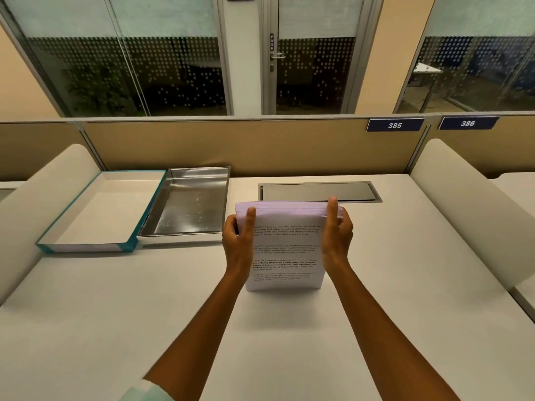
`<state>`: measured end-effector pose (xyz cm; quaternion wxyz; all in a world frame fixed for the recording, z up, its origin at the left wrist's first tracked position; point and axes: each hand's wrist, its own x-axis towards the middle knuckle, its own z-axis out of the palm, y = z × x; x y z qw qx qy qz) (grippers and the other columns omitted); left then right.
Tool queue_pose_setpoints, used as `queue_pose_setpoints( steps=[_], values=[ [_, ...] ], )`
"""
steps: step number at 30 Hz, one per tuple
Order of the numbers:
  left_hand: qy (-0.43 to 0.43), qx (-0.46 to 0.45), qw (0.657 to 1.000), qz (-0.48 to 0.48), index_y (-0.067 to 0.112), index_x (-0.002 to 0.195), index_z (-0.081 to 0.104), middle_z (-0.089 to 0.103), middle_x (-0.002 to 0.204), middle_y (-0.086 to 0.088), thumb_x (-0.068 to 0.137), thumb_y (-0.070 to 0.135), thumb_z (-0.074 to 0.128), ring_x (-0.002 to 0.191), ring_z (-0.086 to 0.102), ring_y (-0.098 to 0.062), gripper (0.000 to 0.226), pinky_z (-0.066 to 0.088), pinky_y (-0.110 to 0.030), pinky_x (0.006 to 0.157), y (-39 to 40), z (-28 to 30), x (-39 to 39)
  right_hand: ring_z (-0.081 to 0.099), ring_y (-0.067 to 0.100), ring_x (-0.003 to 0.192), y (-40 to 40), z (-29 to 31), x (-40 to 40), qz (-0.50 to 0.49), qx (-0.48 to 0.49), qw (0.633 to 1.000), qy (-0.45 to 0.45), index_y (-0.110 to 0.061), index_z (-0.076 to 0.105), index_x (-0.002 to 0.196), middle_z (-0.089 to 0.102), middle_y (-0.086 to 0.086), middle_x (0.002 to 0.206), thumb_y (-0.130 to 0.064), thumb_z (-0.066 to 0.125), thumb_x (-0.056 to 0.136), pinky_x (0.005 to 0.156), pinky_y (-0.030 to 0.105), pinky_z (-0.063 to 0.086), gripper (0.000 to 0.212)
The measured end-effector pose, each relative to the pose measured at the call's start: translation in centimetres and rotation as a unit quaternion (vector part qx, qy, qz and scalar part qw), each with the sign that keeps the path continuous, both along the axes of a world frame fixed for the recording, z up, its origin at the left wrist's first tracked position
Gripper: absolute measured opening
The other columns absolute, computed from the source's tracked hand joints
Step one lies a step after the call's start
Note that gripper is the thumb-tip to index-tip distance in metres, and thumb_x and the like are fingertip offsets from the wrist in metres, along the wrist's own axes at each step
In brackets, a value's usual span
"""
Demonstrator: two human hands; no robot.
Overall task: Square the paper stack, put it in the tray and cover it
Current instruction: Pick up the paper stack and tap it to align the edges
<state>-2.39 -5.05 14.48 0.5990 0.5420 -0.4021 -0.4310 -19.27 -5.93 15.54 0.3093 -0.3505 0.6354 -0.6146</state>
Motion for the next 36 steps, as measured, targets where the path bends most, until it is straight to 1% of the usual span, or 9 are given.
queue_pose_setpoints(
  steps=[3,5,9,13,19,27,29,31,36],
  values=[
    [-0.027,-0.023,0.998,-0.044,0.029,0.113,0.053,0.067,0.106,-0.003,0.072,0.056,0.068,0.095,0.068,-0.021,0.052,0.061,-0.035,0.074,1.0,-2.3,1.0,0.063,0.009,0.073,1.0,-1.4,-0.4,0.06,-0.025,0.998,0.008,-0.035,0.052,0.102,0.061,-0.011,0.084,-0.074,0.03,0.081,0.054,0.014,0.048,0.049],
    [-0.059,-0.029,0.996,-0.068,0.024,0.123,0.049,0.065,0.113,-0.001,0.07,0.048,0.075,0.102,0.066,-0.016,0.064,0.06,-0.032,0.079,1.4,-3.5,1.6,0.065,0.005,0.073,1.6,-2.5,-0.8,0.1,-0.04,0.994,0.0,-0.02,0.048,0.118,0.062,-0.008,0.089,-0.086,0.035,0.07,0.054,0.016,0.051,0.082],
    [-0.1,-0.036,0.991,-0.077,0.027,0.12,0.051,0.064,0.112,0.009,0.071,0.024,0.082,0.103,0.064,-0.01,0.058,0.057,-0.018,0.078,1.6,-4.5,2.4,0.067,0.008,0.084,2.4,-3.9,-2.0,0.145,-0.059,0.988,-0.015,-0.014,0.046,0.126,0.064,-0.001,0.102,-0.092,0.05,0.056,0.064,0.022,0.057,0.105],
    [-0.134,-0.049,0.988,-0.052,0.046,0.102,0.05,0.064,0.103,0.017,0.079,0.011,0.075,0.096,0.064,-0.005,0.049,0.055,-0.018,0.077,1.5,-4.6,2.5,0.067,0.021,0.099,2.8,-4.7,-2.6,0.152,-0.043,0.987,0.024,-0.02,0.047,0.13,0.064,0.002,0.114,-0.063,0.067,0.072,0.079,0.035,0.062,0.075],
    [-0.151,-0.057,0.986,-0.05,0.048,0.1,0.048,0.062,0.102,0.022,0.082,0.014,0.073,0.093,0.064,0.001,0.046,0.052,-0.008,0.068,1.6,-4.7,2.6,0.061,0.018,0.108,2.7,-6.0,-3.6,0.165,-0.029,0.981,0.1,-0.018,0.046,0.135,0.061,-0.001,0.126,-0.017,0.072,0.085,0.089,0.03,0.054,0.057],
    [-0.177,-0.014,0.978,-0.111,0.026,0.116,0.052,0.063,0.107,0.014,0.085,0.011,0.068,0.097,0.063,-0.007,0.037,0.053,-0.014,0.081,1.6,-7.2,4.1,0.061,0.016,0.106,2.8,-8.8,-5.4,0.207,0.037,0.971,0.117,-0.017,0.051,0.129,0.061,-0.007,0.116,-0.013,0.073,0.084,0.091,0.028,0.052,0.05],
    [-0.183,-0.004,0.977,-0.111,0.022,0.115,0.055,0.064,0.106,0.013,0.086,0.008,0.066,0.096,0.064,-0.007,0.034,0.054,-0.017,0.084,1.7,-7.9,4.4,0.062,0.016,0.107,2.8,-9.4,-5.8,0.216,0.046,0.969,0.111,-0.017,0.053,0.126,0.062,-0.007,0.116,-0.014,0.072,0.085,0.088,0.021,0.052,0.046],
    [-0.188,0.003,0.976,-0.108,0.022,0.114,0.057,0.064,0.103,0.018,0.087,0.004,0.064,0.094,0.064,-0.002,0.033,0.053,-0.009,0.079,1.8,-8.2,4.6,0.063,0.014,0.104,2.7,-9.6,-6.0,0.221,0.049,0.968,0.108,-0.02,0.055,0.121,0.063,-0.008,0.113,-0.014,0.071,0.085,0.083,0.012,0.052,0.039],
    [-0.196,0.021,0.975,-0.099,0.022,0.109,0.061,0.065,0.099,0.018,0.086,-0.002,0.063,0.088,0.064,0.001,0.033,0.049,-0.001,0.07,1.7,-8.4,4.9,0.066,0.006,0.095,2.3,-9.6,-6.7,0.223,0.054,0.968,0.103,-0.021,0.059,0.112,0.067,-0.007,0.107,-0.011,0.071,0.085,0.079,0.013,0.056,0.031]
  ],
)
